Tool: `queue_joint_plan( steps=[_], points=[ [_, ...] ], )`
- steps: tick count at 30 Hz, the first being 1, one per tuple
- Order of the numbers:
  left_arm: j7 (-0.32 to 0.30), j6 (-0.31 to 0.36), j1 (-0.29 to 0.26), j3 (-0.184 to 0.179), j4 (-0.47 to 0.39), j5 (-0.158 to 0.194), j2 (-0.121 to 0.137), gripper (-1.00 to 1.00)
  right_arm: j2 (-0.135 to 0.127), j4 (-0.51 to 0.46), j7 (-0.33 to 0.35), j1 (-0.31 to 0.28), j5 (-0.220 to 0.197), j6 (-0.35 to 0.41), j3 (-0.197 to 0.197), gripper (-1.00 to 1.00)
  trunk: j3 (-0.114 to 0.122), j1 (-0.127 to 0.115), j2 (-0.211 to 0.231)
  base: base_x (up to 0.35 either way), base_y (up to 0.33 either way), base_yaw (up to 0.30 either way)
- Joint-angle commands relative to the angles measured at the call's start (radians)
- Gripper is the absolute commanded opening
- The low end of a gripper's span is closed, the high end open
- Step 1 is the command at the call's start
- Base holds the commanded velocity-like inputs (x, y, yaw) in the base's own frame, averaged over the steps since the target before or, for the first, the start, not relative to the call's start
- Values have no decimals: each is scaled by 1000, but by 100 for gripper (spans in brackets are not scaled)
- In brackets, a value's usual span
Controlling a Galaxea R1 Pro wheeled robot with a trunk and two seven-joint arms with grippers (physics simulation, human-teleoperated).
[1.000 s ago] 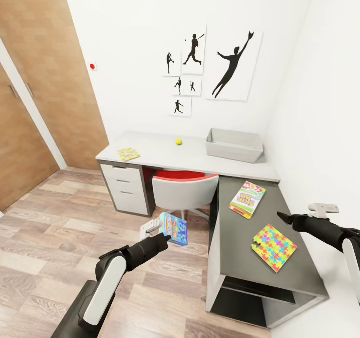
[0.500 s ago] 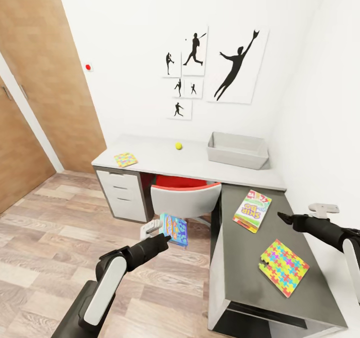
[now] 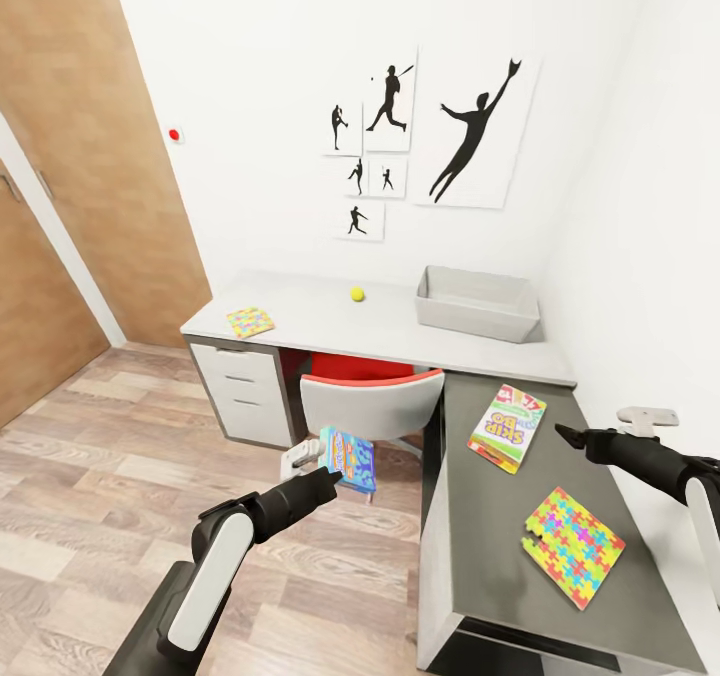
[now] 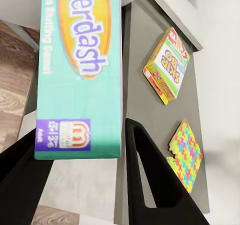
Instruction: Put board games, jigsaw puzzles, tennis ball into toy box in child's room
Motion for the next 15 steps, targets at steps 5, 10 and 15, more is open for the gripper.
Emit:
queue_joint_plan(
  steps=[5, 10, 15],
  points=[
    [8, 4, -1, 0, -1, 10, 0, -100, 0, -1, 0, -1, -6, 7, -1, 100, -2, 1, -2, 7, 0, 137],
    [8, 4, -1, 0, -1, 10, 0, -100, 0, -1, 0, -1, -6, 6, -1, 100, -2, 1, -2, 3, 0, 238],
    [8, 4, -1, 0, -1, 10, 0, -100, 0, -1, 0, -1, -5, 6, -1, 100, -2, 1, -2, 1, 0, 274]
  ],
)
